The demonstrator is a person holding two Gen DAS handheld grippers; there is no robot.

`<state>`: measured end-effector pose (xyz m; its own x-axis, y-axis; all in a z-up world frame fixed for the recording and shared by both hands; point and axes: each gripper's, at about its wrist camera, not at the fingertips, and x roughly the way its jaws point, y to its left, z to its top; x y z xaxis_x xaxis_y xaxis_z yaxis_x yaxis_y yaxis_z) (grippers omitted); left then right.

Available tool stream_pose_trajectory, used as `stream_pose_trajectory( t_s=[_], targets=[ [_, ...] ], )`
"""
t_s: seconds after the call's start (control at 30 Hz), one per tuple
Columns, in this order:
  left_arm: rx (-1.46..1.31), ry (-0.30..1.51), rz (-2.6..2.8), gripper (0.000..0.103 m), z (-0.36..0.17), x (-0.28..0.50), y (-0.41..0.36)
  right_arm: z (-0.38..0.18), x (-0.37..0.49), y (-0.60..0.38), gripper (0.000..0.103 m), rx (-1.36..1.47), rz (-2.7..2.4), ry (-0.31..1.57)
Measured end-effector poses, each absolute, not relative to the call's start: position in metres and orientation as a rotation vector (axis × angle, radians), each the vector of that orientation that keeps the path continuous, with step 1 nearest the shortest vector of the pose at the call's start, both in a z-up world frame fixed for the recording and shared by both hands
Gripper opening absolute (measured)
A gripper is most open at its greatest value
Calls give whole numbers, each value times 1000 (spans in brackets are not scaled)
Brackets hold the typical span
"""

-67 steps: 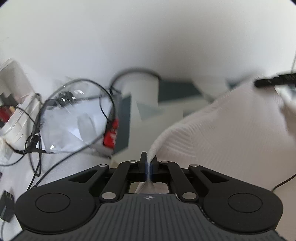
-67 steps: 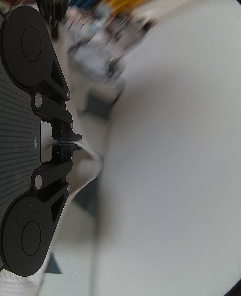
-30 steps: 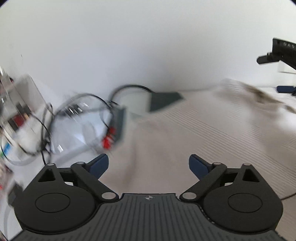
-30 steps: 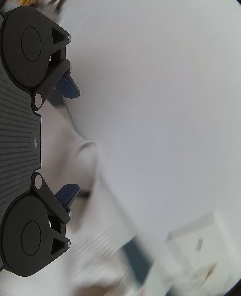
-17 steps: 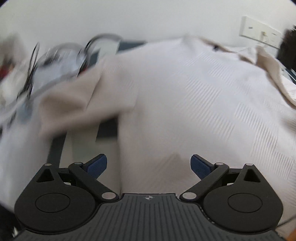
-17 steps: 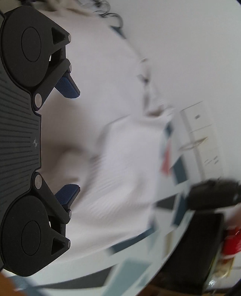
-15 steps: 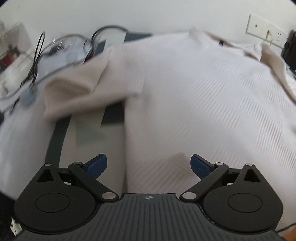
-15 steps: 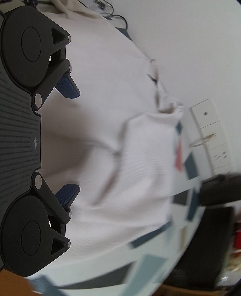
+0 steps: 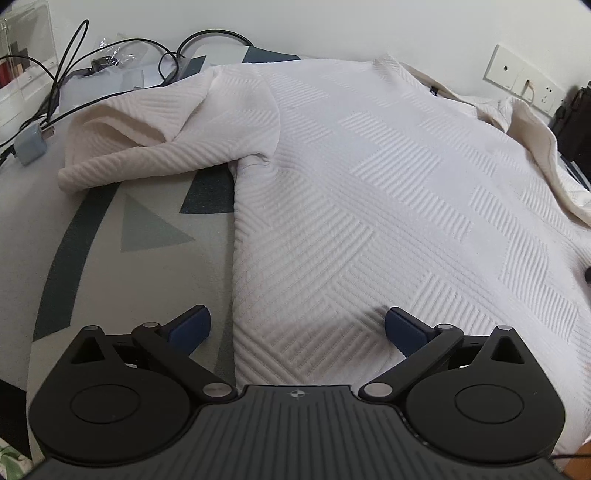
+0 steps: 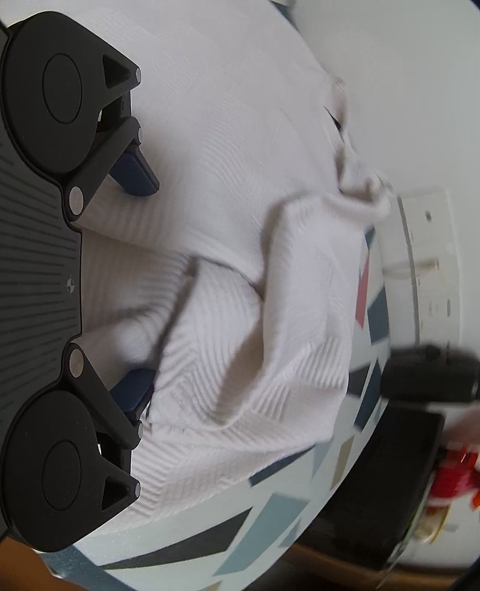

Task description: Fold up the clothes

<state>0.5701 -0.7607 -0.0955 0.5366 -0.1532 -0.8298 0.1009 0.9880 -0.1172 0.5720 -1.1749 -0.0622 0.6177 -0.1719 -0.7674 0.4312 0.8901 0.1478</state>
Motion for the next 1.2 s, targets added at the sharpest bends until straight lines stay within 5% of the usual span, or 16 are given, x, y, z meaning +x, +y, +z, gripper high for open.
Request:
stream_pose_trajectory(
  t_s=[0.17, 0.3, 0.43, 0.5, 0.6, 0.73, 0.8, 0.93, 1.07, 1.2],
  targets=[
    [-55, 1015, -165, 103, -94, 568, -756, -55, 550, -1194, 83, 560, -412, 803],
    [-49, 1012, -181, 103, -94, 564, -754, -59, 537, -1189, 63, 424, -402, 830],
    [-53, 1016, -170, 103, -93, 564, -755, -62, 549, -1181, 68, 325, -379, 835],
    [-52, 1013, -174, 103, -93, 567, -756, -64, 555, -1177, 79, 278, -367, 837],
    [-57, 1015, -169, 103, -94, 576, -759, -66, 565, -1171, 79, 206, -349, 839],
    [-38, 1027, -173, 103, -92, 586, -767, -65, 560, -1170, 54, 166, -318, 826],
    [-24, 1027, -177, 103, -91, 585, -769, -64, 554, -1170, 27, 159, -301, 815],
    [-31, 1009, -210, 79, -85, 572, -770, -62, 541, -1171, 8, 144, -266, 794],
    [22, 992, -249, 30, -74, 554, -779, -60, 520, -1177, 7, 179, -249, 804],
    [68, 1020, -261, 21, -70, 539, -783, -56, 499, -1180, 6, 207, -218, 833]
  ],
)
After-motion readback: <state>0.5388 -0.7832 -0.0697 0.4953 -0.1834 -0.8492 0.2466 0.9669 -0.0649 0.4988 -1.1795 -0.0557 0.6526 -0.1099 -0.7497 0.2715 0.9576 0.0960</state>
